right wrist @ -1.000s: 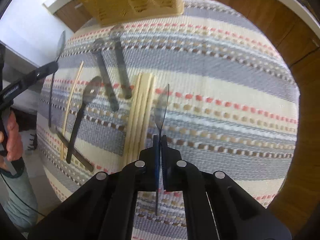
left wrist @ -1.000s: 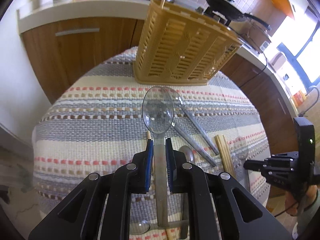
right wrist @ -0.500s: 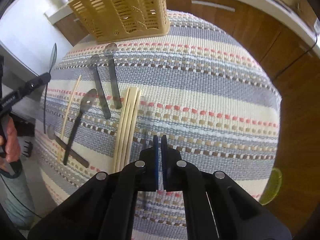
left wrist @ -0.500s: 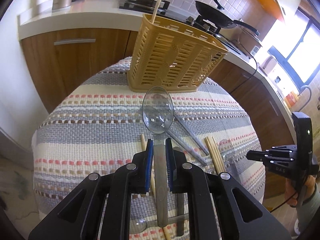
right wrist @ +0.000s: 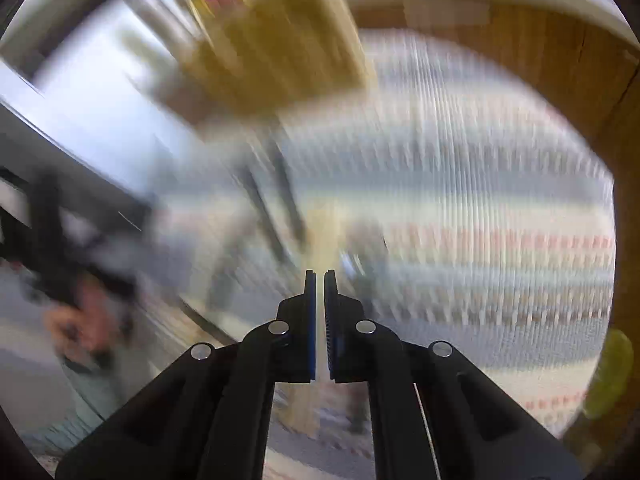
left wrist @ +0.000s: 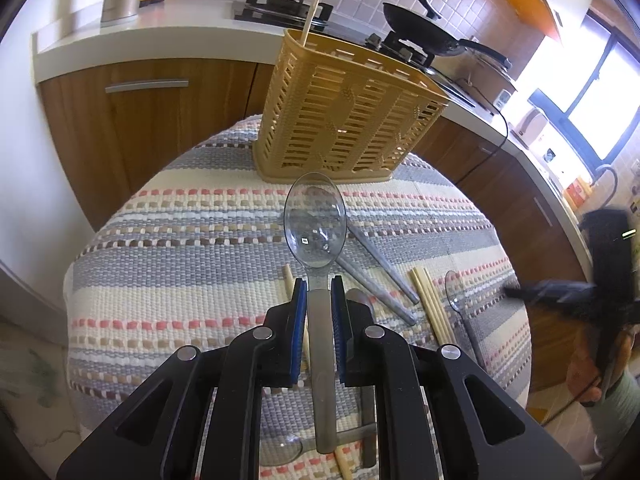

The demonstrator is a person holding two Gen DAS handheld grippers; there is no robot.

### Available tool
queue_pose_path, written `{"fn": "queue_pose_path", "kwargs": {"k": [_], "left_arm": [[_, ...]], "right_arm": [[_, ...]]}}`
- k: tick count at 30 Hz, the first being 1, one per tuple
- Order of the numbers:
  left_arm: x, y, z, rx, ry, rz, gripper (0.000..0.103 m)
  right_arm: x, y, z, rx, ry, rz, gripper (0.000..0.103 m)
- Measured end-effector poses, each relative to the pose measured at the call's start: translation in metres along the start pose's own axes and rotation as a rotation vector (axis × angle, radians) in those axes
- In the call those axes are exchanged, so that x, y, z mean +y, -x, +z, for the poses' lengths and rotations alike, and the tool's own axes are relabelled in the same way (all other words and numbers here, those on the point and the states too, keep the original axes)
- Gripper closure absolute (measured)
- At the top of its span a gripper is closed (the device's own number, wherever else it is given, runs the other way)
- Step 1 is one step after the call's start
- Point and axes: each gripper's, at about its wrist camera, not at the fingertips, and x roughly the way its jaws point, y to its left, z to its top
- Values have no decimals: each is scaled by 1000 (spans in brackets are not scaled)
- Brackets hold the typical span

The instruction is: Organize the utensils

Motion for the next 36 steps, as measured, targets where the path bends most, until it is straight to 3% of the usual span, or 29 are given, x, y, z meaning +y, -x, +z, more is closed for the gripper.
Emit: {"fn": "queue_pose_path", "kwargs": {"k": [2, 3, 4, 5, 6, 8, 10, 12, 15, 19, 26, 28, 31, 33, 36], "left_arm": [[-2, 2, 1, -14, -12, 1, 92], [-4, 3, 1, -24, -21, 2, 92], [-5, 5, 1, -30, -27, 0, 92], [-6, 6, 2, -38, -32, -5, 92], [-7, 8, 2, -45, -35, -11, 92], [-9, 11, 2, -65, -35, -32, 92], [-11, 10, 1, -64, -37, -39, 92], [-13, 9, 2, -61, -48, -35, 92], [-14, 11, 2, -69, -57, -43, 92], [-13, 12, 3, -83, -56, -60, 92], [-11, 9, 6, -74, -68, -45, 92], [-12, 8, 6, -76, -68, -44, 92], [-13, 10, 9, -95, -62, -43, 92], [-15, 15, 15, -125, -60, -32, 92], [-21, 35, 32, -202, -73, -15, 92]], "right_arm": [[12, 28, -1, -144, 72, -1, 98], [19, 36, -3, -190, 110, -64, 86], [24, 35, -4, -189, 143, -133, 57], [27, 29, -6, -159, 161, -166, 41], [26, 23, -9, -135, 164, -167, 33], [23, 10, -15, -76, 162, -181, 33], [21, -10, -18, 4, 156, -281, 34], [15, -21, -19, 77, 133, -312, 35], [3, -50, -17, 237, 102, -405, 46], [-11, -69, -12, 332, 26, -378, 59], [-5, -98, -6, 373, 60, -430, 71], [5, -109, -6, 382, 87, -448, 93], [21, -116, -12, 387, 139, -442, 93], [29, -110, -12, 344, 135, -435, 93], [50, -84, 3, 210, 153, -367, 93]]}}
